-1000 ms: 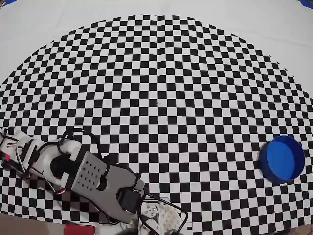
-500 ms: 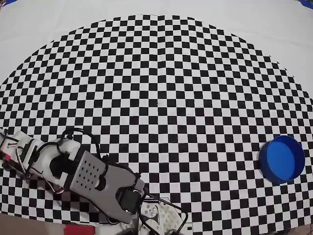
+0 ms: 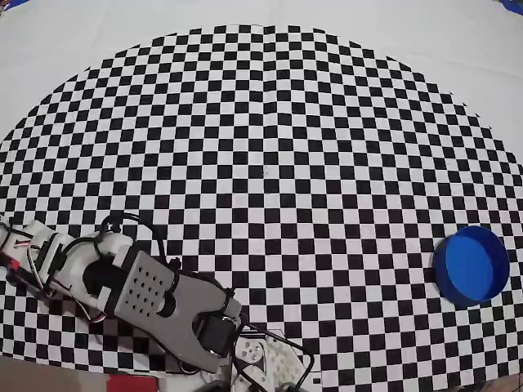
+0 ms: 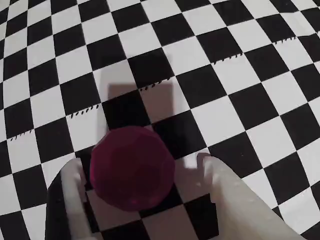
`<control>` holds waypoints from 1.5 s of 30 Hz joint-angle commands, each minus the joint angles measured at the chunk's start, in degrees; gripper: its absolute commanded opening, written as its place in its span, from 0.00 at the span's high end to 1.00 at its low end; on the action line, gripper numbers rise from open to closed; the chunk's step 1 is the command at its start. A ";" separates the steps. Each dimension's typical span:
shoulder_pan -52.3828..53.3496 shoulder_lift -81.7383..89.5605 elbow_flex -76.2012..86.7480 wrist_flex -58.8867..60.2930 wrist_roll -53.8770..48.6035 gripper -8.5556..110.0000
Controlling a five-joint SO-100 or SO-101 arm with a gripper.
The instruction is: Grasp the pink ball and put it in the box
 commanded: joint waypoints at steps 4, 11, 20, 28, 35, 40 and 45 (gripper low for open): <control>-0.09 0.26 -2.72 0.18 -0.44 0.70; -0.09 0.18 -2.81 0.18 -0.44 0.70; -0.09 0.18 -2.90 0.18 -0.44 0.93; 0.00 0.44 -2.99 0.18 -0.44 0.93; 0.26 2.81 -2.20 1.32 -0.44 0.93; 0.44 5.98 -0.88 1.41 0.00 0.93; 1.05 10.55 1.85 1.41 -0.09 0.93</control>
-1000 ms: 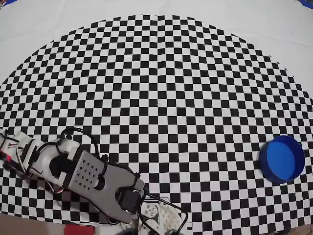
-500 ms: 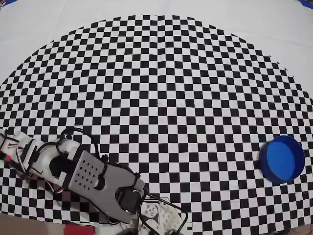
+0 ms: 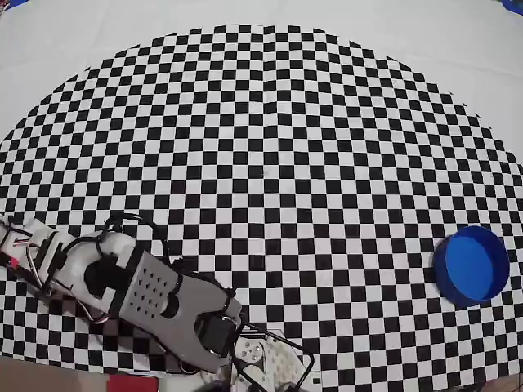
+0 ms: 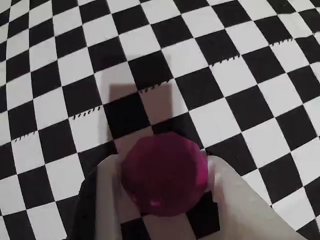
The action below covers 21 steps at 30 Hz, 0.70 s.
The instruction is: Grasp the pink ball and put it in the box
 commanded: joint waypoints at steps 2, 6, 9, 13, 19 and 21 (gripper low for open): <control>1.05 8.61 1.41 0.35 0.00 0.93; 1.76 13.80 5.19 0.35 -0.26 0.93; 2.29 18.19 8.26 0.35 -0.26 0.93; 2.90 23.29 11.60 0.35 -0.26 0.93; 4.39 29.18 15.21 0.35 -0.35 0.93; 4.92 30.85 16.08 0.35 -0.35 0.93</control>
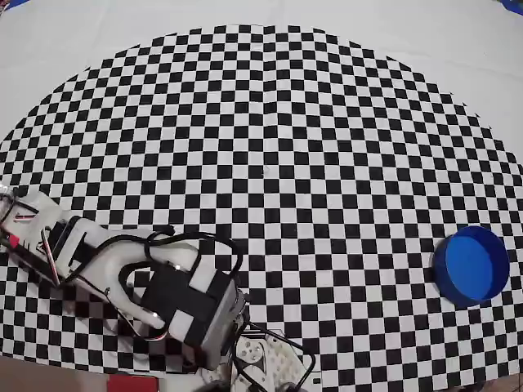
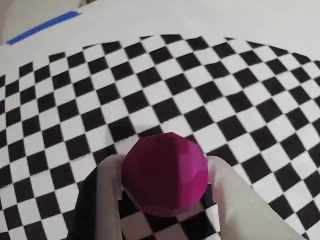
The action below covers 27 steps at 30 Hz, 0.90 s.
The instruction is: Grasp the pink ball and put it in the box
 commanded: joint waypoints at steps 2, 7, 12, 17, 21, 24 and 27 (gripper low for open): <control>0.97 6.68 0.97 0.35 -0.35 0.93; 2.46 11.60 3.96 0.35 -0.35 0.93; 4.22 16.70 7.29 0.35 -0.35 0.93; 6.33 22.94 11.16 0.35 -0.35 0.93; 7.91 28.56 15.12 0.35 -0.35 0.93; 9.58 33.75 19.25 0.35 -0.35 0.93; 11.25 39.81 23.82 0.35 -0.35 0.93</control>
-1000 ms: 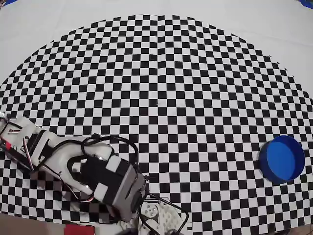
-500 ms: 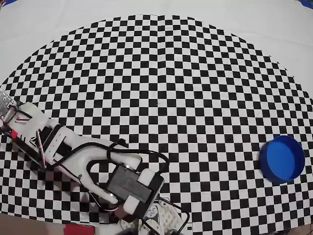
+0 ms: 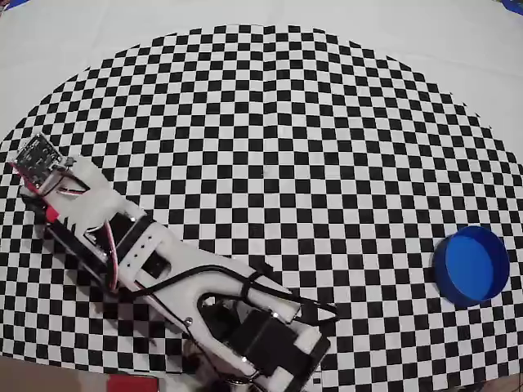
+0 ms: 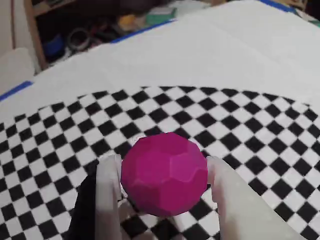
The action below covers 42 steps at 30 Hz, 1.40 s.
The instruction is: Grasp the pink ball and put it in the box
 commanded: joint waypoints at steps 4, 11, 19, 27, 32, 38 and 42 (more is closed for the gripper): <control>3.34 12.74 6.15 0.35 -0.44 0.93; 8.00 18.63 10.46 0.35 -0.35 0.93; 14.41 20.92 11.95 0.35 0.00 0.93; 22.24 23.55 13.54 0.35 0.26 0.93; 29.00 23.47 13.97 0.35 0.00 0.93; 36.39 25.75 15.73 0.35 0.26 0.93; 41.13 29.97 18.63 0.44 0.00 0.93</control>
